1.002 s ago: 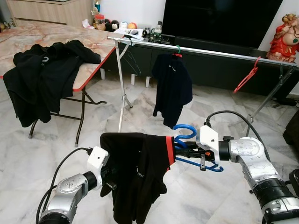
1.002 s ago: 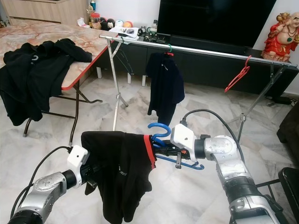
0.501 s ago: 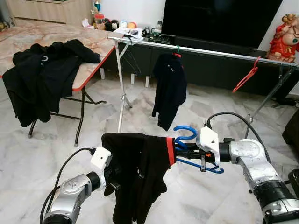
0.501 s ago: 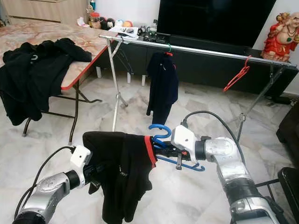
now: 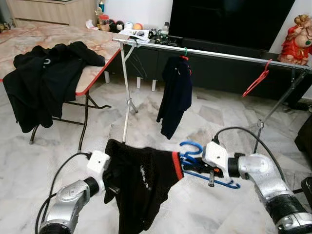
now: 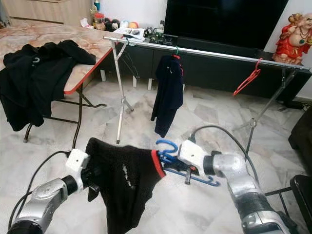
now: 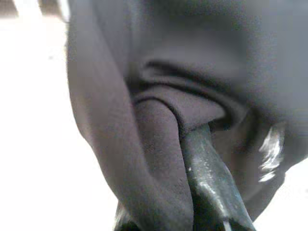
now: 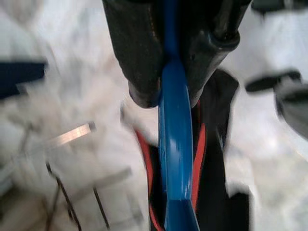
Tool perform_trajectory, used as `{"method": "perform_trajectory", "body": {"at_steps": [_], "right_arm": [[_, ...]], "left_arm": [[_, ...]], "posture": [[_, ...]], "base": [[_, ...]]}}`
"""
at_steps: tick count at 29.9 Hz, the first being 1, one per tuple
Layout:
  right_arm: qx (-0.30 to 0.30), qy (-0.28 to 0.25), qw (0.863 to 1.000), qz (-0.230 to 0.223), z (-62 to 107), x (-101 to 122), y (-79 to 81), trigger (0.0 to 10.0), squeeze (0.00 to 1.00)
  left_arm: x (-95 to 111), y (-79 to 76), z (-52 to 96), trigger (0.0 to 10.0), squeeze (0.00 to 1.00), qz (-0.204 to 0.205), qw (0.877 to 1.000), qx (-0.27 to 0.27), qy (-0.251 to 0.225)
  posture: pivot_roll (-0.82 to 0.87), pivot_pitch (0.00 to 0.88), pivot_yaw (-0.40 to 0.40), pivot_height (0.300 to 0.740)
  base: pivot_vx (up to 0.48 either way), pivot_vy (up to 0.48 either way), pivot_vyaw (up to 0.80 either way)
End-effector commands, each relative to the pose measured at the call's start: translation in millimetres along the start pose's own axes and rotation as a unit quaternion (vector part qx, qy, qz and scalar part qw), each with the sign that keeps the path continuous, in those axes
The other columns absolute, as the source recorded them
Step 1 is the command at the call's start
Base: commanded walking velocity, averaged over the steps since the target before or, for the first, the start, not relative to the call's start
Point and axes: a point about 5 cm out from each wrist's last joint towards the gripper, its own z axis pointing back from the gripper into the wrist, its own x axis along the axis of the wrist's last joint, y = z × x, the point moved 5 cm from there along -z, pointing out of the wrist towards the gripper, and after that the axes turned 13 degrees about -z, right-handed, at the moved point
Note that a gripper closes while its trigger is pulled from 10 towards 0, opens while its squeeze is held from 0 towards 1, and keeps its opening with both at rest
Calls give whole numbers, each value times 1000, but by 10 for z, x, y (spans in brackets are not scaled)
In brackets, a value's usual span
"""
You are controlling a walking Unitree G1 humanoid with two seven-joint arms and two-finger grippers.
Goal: Hang hanger
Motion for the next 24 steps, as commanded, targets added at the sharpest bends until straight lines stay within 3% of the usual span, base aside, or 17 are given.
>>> {"method": "perform_trajectory", "body": {"at_steps": [1, 2, 5, 6, 8, 9, 12, 14, 15, 16, 19, 21, 22, 23, 24], "right_arm": [[-24, 32, 999, 0, 53, -162, -43, 0, 0], [-43, 61, 997, -15, 66, -342, -43, 0, 0], [-54, 74, 996, -24, 69, -428, -40, 0, 0], [-82, 103, 990, -39, 67, -620, -33, 0, 0], [-93, 116, 988, -45, 67, -695, -29, 0, 0], [-110, 132, 983, -64, 51, -834, 7, 0, 0], [-137, 145, 975, -93, -8, -1009, 88, 0, 0], [-197, 130, 955, -181, -105, -1188, 185, 0, 0], [-212, 125, 949, -197, -130, -1229, 216, 0, 0], [-245, 118, 938, -217, -153, -1286, 242, 0, 0], [-321, 90, 883, -329, -149, -1471, 327, 0, 0], [-384, 75, 833, -391, -91, -1633, 401, 0, 0], [-384, 75, 833, -391, -91, -1633, 401, 0, 0], [-475, 83, 756, -443, 104, -1914, 520, 0, 0], [-495, 86, 730, -463, 159, -2005, 587, 4824, 0]], "left_arm": [[19, 163, 65, 0, 0, -6, 999, 38, -5], [15, 270, 128, 0, 0, -7, 998, 63, -5], [10, 342, 163, 0, 0, -7, 997, 82, -4], [-24, 550, 259, 0, 0, -7, 990, 141, 6], [-41, 633, 300, 0, 0, -5, 986, 166, 11], [-72, 812, 399, 0, 0, 2, 975, 223, 20], [-97, 1009, 542, 0, 0, 14, 955, 297, 26], [-99, 1067, 643, 471, 0, 19, 935, 353, 29], [-88, 1037, 641, 1686, 0, 23, 935, 353, 23], [-68, 946, 611, 10000, 0, 25, 939, 343, 14], [23, 725, 530, 10000, 0, 19, 949, 313, -11], [104, 593, 488, 10000, 0, 24, 953, 301, -33], [104, 593, 488, 10000, 0, 24, 953, 301, -33], [219, 468, 449, 10000, 0, 21, 955, 291, -55], [267, 426, 434, 10000, 0, 17, 956, 286, -64]], "posture": [[104, 62, -86, 740], [105, 61, -85, 740], [108, 64, -82, 740], [108, 64, -82, 740], [108, 65, -79, 740], [107, 65, -78, 740], [105, 66, -76, 740], [108, 68, -70, 740], [108, 68, -69, 740], [107, 67, -67, 740], [111, 64, -60, 740], [119, 61, -53, 740], [119, 61, -53, 740], [135, 59, -53, 740], [143, 57, -54, 740]], "base": [[0, 0, 0], [0, 0, 0], [0, 0, 0], [0, 0, 0], [0, 0, 0], [0, 0, 0], [0, 0, 0], [0, 0, 0], [0, 0, 0], [0, 0, 0], [0, 0, 0], [0, 0, 0], [0, 0, 0], [0, 0, 0], [0, 0, 0]]}}
